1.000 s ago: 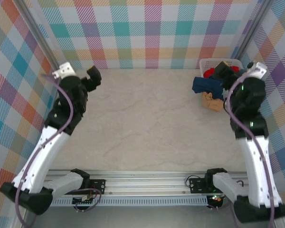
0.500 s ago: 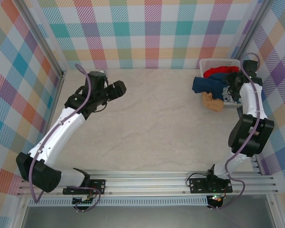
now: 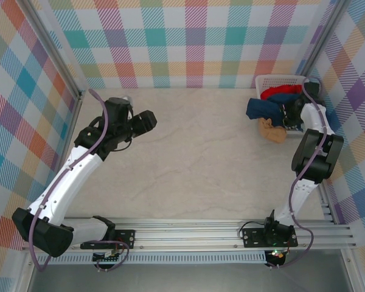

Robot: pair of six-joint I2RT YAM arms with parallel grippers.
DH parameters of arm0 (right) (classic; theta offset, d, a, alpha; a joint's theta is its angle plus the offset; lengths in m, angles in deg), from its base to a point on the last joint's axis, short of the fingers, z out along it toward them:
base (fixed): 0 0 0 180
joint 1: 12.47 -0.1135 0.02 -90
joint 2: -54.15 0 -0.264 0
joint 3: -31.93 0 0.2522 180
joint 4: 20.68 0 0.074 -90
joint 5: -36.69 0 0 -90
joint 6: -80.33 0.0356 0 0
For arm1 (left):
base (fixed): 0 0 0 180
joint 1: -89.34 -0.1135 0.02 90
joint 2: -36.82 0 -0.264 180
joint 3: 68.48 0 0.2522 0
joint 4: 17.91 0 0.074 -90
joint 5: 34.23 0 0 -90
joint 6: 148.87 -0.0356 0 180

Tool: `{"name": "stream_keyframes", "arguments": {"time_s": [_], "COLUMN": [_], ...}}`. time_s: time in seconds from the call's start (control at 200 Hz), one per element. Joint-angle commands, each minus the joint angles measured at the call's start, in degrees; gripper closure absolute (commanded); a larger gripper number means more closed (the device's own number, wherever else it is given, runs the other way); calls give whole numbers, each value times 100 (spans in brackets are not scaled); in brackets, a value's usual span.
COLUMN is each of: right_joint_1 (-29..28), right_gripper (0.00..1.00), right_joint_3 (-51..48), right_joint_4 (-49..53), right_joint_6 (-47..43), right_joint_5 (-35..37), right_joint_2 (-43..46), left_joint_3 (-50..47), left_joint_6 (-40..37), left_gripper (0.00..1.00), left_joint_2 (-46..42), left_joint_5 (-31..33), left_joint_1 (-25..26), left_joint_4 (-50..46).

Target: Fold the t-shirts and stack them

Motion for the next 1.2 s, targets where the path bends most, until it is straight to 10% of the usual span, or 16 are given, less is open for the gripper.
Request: {"name": "stream_keyframes", "arguments": {"time_s": [0.0,0.37,0.755,1.195], "right_joint_1": [-103,-1231,-3912,-4702], "right_gripper": [92,100,100,100], "right_joint_3": [24,-25,1919,-1200], "right_joint_4": [-445,-808,-701,-19], "right_joint_6": [-72,-1465,-2774,-1031], "right_joint_5": [109,1424,178,-458], "right_joint_2": [338,2547,2647,1936], "left_joint_3": [166,-45,462,-15], "left_joint_6": [-6,265,336,522], "left_gripper": [25,29,29,33], "left_joint_2": [-83,123,282,-255], "left_joint_5": [-35,30,1071,1561], "left_joint_1": [25,42,43,38], "left_joint_4": [-223,57,-317,-839]}}
